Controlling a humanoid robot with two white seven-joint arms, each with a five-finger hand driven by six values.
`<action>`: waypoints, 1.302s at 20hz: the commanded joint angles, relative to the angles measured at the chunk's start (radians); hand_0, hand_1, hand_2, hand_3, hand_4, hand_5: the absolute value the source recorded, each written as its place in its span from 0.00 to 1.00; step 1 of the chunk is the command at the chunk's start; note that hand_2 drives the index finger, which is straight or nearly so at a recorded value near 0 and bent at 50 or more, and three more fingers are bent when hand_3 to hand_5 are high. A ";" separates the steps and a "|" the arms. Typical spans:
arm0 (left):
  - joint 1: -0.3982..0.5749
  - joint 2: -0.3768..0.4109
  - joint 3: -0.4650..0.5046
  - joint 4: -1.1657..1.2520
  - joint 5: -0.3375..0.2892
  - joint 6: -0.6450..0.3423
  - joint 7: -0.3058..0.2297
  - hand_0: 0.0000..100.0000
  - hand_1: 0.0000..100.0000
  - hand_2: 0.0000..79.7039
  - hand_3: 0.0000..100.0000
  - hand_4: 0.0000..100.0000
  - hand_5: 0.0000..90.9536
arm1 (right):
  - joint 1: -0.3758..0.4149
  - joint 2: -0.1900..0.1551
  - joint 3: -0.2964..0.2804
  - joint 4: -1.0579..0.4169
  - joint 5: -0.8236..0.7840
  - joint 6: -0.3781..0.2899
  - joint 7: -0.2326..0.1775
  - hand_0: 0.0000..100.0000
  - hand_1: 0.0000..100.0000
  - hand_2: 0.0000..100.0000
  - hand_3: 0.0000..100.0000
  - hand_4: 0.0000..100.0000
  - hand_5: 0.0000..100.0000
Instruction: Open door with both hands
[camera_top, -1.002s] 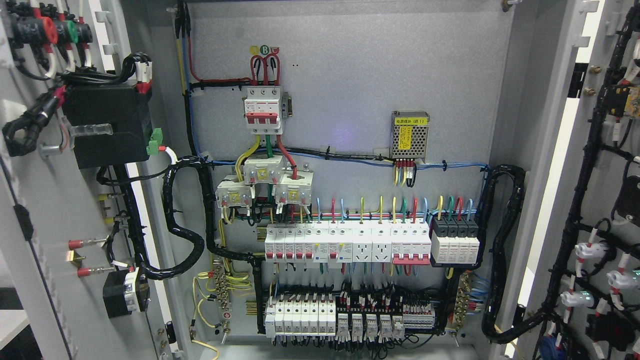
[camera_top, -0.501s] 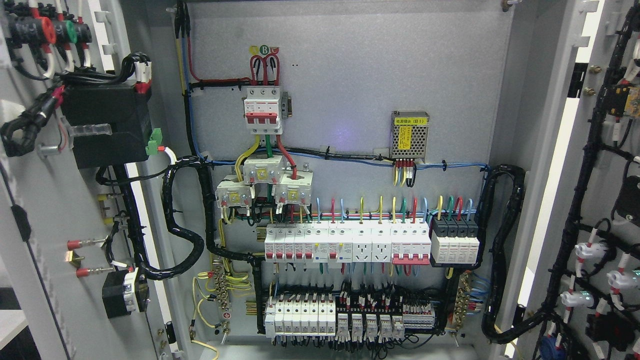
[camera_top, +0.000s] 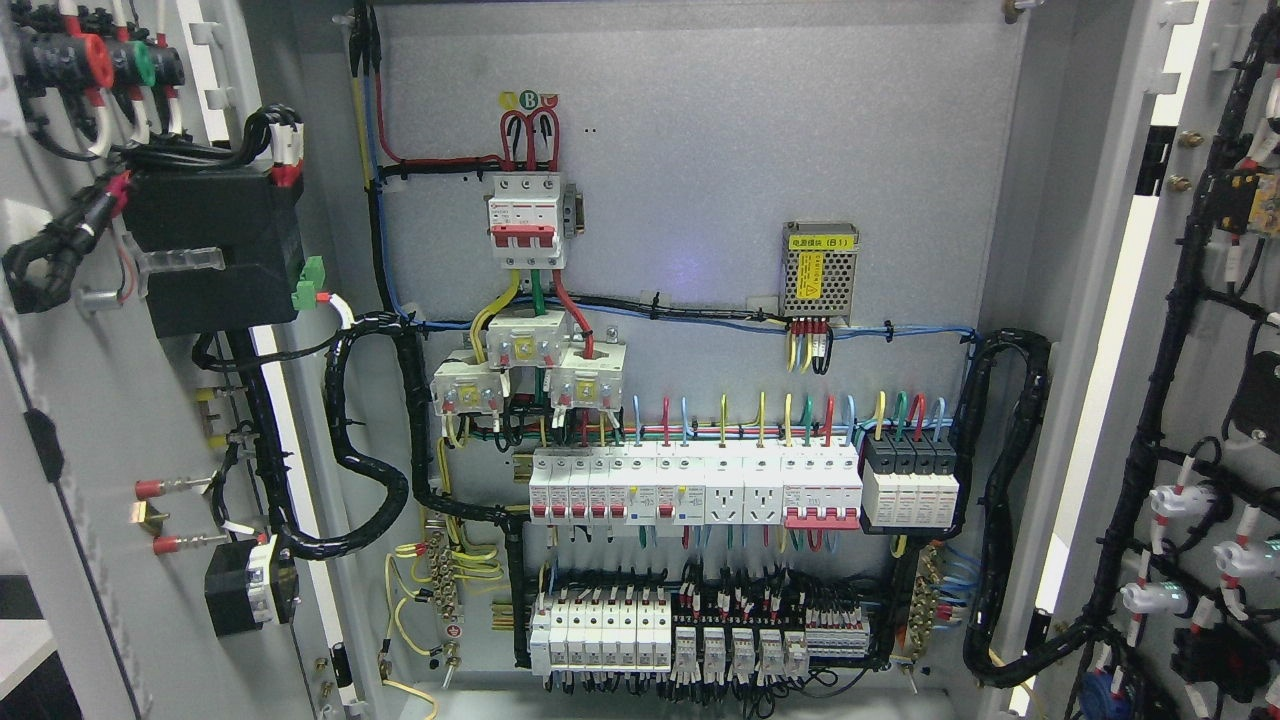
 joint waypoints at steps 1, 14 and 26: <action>-0.104 -0.013 -0.045 -0.095 0.008 -0.311 -0.001 0.00 0.00 0.00 0.00 0.00 0.00 | 0.005 -0.070 -0.163 -0.057 -0.003 -0.084 -0.005 0.38 0.00 0.00 0.00 0.00 0.00; -0.095 -0.115 -0.085 -0.217 0.006 -0.335 -0.005 0.00 0.00 0.00 0.00 0.00 0.00 | -0.010 -0.138 -0.239 -0.088 -0.063 -0.079 -0.005 0.38 0.00 0.00 0.00 0.00 0.00; -0.105 -0.120 -0.090 -0.263 0.024 -0.475 0.004 0.00 0.00 0.00 0.00 0.00 0.00 | -0.018 -0.164 -0.238 -0.080 -0.082 -0.069 -0.005 0.38 0.00 0.00 0.00 0.00 0.00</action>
